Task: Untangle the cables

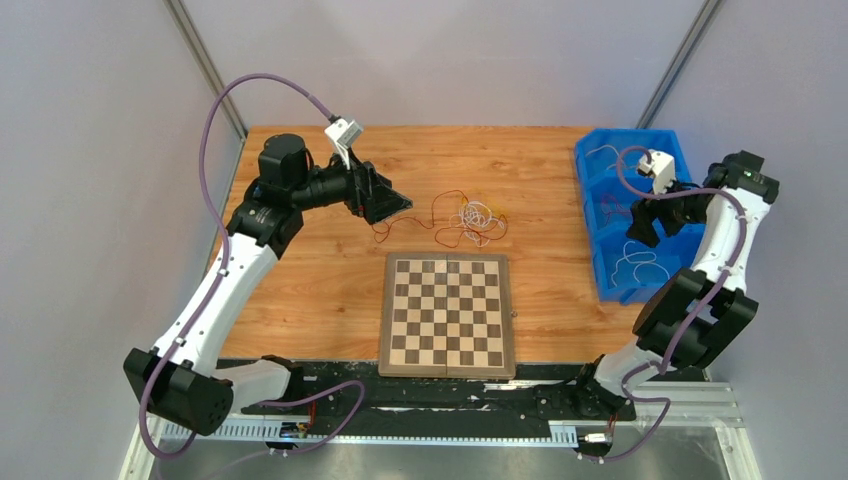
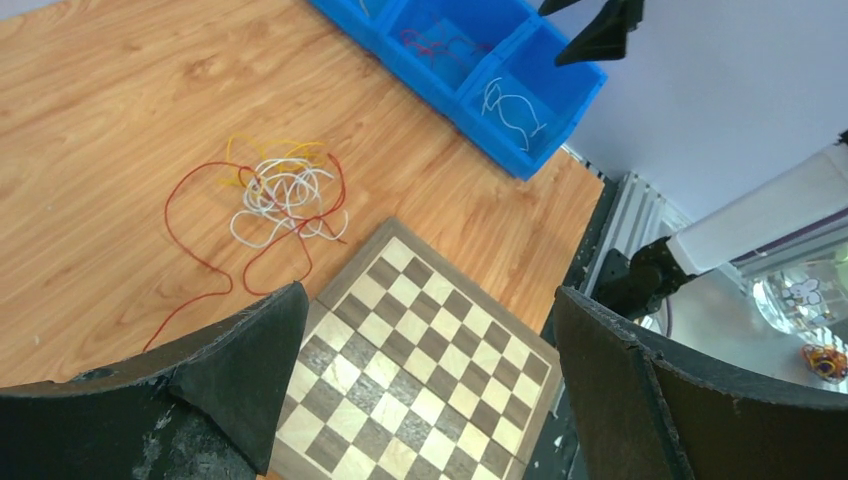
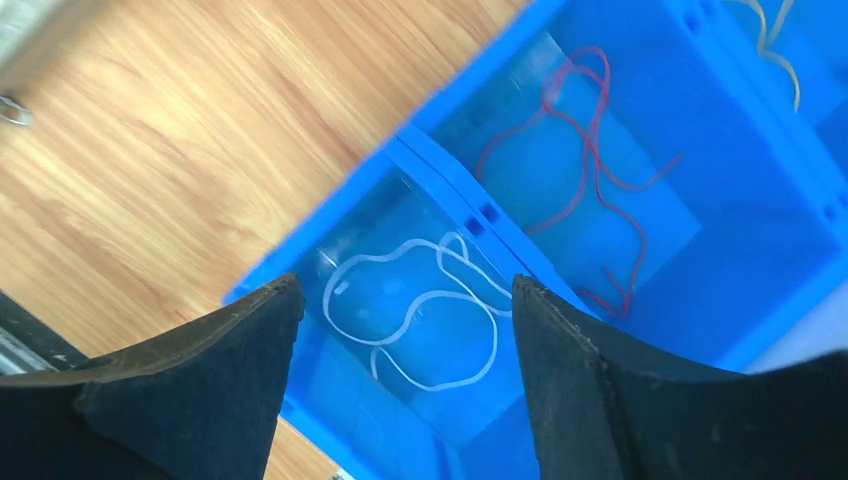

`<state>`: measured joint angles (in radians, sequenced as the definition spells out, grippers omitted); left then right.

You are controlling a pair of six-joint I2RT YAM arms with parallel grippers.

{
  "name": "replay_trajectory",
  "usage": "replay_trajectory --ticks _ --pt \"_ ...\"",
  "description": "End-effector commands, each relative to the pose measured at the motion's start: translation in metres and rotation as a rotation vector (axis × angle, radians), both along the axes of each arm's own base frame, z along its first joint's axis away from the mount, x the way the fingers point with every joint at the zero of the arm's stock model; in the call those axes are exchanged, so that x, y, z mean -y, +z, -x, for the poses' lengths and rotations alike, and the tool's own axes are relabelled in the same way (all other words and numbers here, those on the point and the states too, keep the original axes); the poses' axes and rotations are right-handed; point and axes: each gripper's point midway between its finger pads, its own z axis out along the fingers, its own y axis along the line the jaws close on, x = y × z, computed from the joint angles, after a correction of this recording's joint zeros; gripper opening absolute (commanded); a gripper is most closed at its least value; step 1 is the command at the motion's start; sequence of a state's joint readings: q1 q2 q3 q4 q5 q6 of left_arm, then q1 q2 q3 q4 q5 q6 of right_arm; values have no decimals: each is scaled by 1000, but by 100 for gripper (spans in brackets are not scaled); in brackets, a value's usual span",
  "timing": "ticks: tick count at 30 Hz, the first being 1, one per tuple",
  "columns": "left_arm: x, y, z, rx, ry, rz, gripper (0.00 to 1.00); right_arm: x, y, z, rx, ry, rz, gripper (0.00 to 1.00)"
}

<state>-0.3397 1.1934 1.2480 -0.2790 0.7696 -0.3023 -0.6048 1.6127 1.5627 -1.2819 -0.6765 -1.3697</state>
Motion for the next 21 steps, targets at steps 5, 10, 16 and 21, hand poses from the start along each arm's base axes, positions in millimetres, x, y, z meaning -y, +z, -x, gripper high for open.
replay_trajectory --ticks 5,10,16,21 --pt "-12 -30 -16 -39 53 -65 100 -132 56 -20 92 111 -275 76" --pt "-7 -59 -34 -123 49 -76 100 -207 32 -64 88 141 -360 75" --pt "5 -93 -53 -231 -7 -87 93 -287 -36 -119 -10 215 -339 70" --pt "11 -111 -67 -278 -25 -98 90 -316 -89 -157 -66 236 -289 64"
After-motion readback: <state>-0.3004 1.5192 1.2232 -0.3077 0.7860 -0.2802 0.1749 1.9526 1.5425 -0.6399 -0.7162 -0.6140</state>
